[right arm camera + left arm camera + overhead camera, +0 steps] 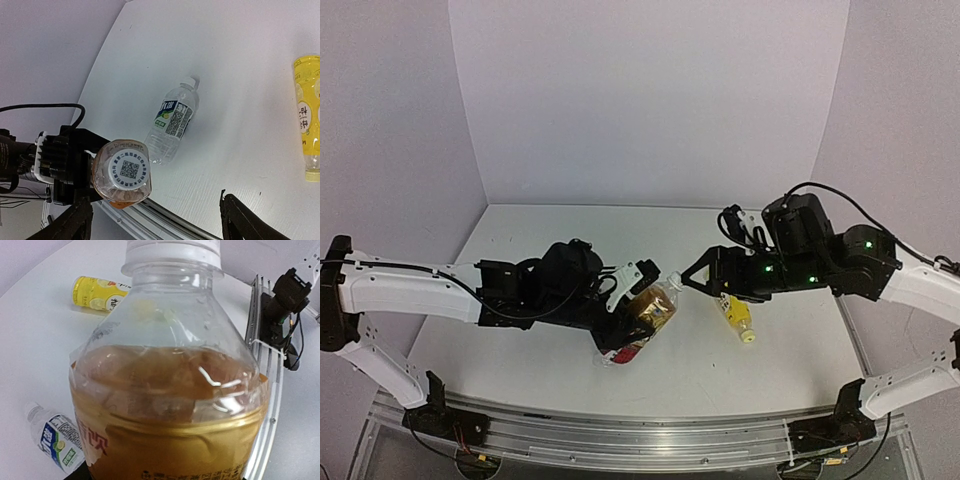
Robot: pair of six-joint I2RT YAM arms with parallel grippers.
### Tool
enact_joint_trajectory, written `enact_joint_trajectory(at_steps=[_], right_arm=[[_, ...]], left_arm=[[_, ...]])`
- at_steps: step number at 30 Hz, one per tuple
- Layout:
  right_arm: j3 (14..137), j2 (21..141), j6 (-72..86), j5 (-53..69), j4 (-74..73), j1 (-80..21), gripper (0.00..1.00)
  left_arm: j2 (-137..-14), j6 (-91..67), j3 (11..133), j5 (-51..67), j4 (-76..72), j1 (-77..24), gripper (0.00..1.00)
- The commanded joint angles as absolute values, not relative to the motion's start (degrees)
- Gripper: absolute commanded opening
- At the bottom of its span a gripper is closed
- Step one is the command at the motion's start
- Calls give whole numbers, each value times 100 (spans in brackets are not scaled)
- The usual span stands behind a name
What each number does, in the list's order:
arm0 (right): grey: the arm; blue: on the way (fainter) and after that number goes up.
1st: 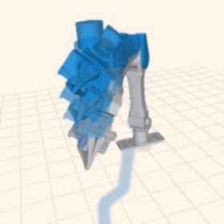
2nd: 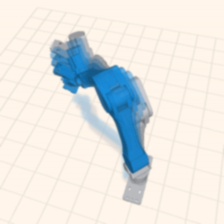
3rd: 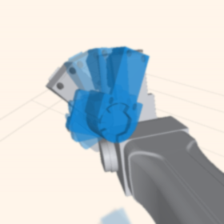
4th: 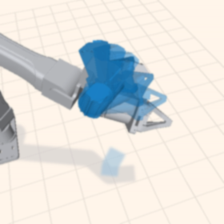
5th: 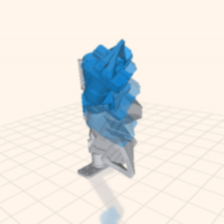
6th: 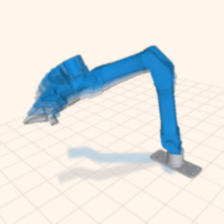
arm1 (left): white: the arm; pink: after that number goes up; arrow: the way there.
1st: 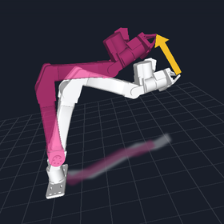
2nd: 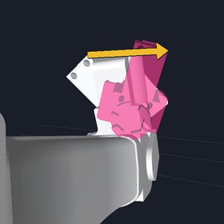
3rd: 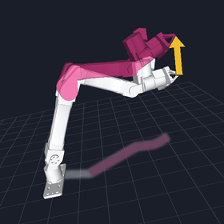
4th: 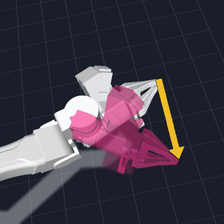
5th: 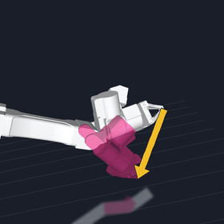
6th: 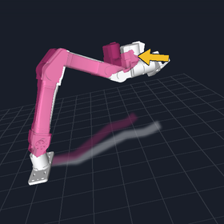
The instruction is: Unscrew the bottle caps
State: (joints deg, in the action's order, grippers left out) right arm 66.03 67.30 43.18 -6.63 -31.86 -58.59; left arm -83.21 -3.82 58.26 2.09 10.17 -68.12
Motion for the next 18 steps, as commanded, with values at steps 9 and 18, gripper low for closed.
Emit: enact_joint_trajectory(at_steps=[9, 18], right_arm=[[7434, 7840, 4996, -974, -2953, -5880, 68], [7280, 7878, 5189, -956, -2569, -5879, 49]], left_arm=[[-8535, -75, 6269, -575, 1243, -6800, 35], [-8448, -163, 6177, -446, 908, -6799, 35]])
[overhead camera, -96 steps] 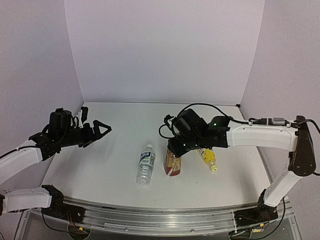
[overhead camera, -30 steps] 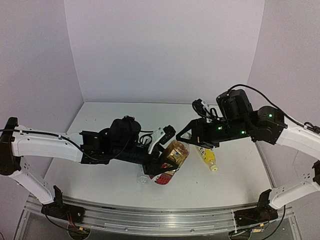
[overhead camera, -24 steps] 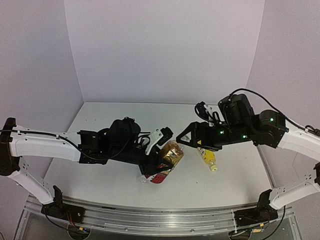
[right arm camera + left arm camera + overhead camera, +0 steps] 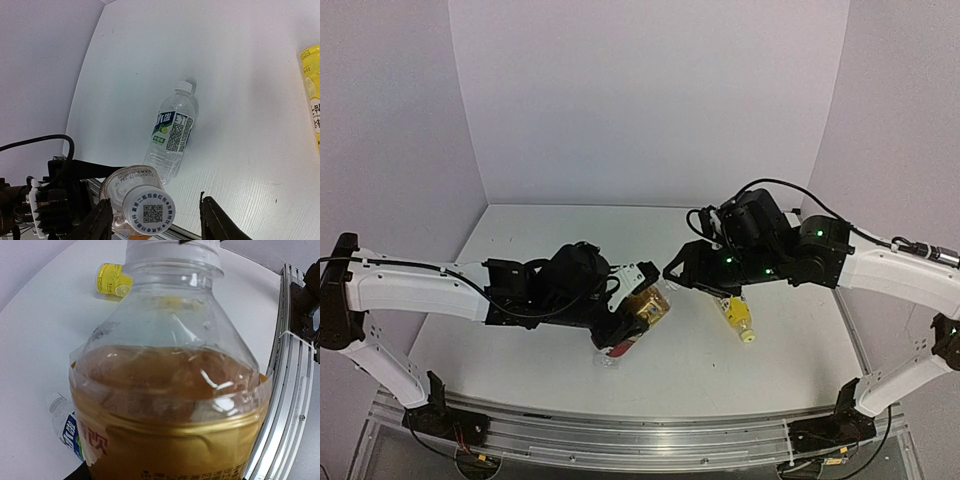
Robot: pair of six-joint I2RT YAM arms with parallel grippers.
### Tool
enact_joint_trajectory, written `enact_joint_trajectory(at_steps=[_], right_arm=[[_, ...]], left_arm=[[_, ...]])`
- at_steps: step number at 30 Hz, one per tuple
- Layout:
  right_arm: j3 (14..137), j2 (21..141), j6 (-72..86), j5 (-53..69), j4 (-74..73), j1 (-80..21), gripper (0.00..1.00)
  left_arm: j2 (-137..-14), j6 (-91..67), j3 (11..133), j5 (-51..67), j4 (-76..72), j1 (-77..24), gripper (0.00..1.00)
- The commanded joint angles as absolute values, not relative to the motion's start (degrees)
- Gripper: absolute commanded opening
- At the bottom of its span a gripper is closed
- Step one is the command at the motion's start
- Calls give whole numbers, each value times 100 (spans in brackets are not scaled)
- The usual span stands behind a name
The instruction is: Unscrew the bottle caps
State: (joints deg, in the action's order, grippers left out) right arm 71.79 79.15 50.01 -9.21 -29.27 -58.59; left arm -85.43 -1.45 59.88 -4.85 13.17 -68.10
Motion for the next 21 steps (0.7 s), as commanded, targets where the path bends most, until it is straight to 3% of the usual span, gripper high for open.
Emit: enact_joint_trajectory(at_steps=[1, 21], right_arm=[[7247, 7878, 5218, -948, -2505, -5877, 48], [7197, 8033, 5357, -537, -2175, -5880, 24]], left_arm=[[-8451, -169, 6171, -436, 883, -6801, 35], [-8555, -439, 6198, -507, 662, -6801, 35]])
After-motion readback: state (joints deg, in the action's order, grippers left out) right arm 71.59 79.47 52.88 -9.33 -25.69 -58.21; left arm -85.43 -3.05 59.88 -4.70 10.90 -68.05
